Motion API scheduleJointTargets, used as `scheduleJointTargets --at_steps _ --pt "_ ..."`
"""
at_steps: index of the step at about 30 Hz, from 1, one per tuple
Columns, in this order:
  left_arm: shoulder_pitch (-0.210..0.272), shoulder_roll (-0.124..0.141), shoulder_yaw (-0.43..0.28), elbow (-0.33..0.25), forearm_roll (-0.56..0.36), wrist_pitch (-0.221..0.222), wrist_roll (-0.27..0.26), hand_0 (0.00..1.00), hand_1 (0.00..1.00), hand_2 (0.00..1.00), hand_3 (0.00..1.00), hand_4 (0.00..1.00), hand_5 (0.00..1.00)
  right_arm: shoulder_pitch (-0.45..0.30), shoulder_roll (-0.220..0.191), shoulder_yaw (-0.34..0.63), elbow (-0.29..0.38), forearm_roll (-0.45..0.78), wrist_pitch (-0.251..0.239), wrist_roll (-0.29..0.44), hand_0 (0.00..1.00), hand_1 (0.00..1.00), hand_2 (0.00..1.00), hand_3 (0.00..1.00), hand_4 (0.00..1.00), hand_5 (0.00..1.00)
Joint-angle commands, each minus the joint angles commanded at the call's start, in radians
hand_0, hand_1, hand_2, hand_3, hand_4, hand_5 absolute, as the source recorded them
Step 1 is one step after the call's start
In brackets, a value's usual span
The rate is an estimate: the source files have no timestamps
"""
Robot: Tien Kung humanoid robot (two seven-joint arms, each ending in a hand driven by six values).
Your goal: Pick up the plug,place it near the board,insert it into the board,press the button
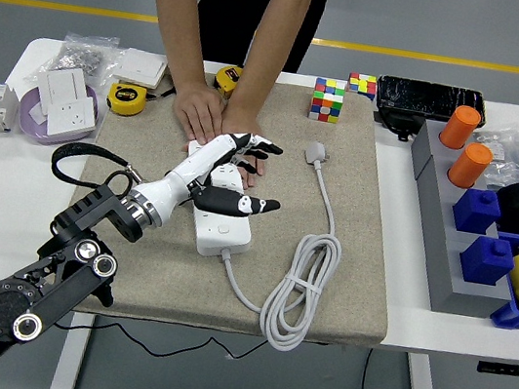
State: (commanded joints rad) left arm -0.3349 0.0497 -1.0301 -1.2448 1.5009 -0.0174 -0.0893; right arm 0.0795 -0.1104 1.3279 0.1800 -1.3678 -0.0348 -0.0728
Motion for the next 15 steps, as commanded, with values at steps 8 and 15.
scheduleJointTargets --at_steps 8,15 --pt "-0.021 -0.026 -0.040 0.082 -0.292 0.042 0.001 0.998 0.998 0.982 0.967 0.998 0.630 0.002 -0.002 -0.009 0.000 0.005 -0.001 0.001 0.796 0.716 0.719 0.762 0.998 0.939" --pt "-0.056 -0.018 -0.088 0.156 -0.046 0.076 0.047 0.998 0.998 0.947 0.933 0.998 0.555 0.002 -0.003 -0.006 0.000 0.003 0.000 0.000 0.797 0.715 0.719 0.762 0.998 0.939"
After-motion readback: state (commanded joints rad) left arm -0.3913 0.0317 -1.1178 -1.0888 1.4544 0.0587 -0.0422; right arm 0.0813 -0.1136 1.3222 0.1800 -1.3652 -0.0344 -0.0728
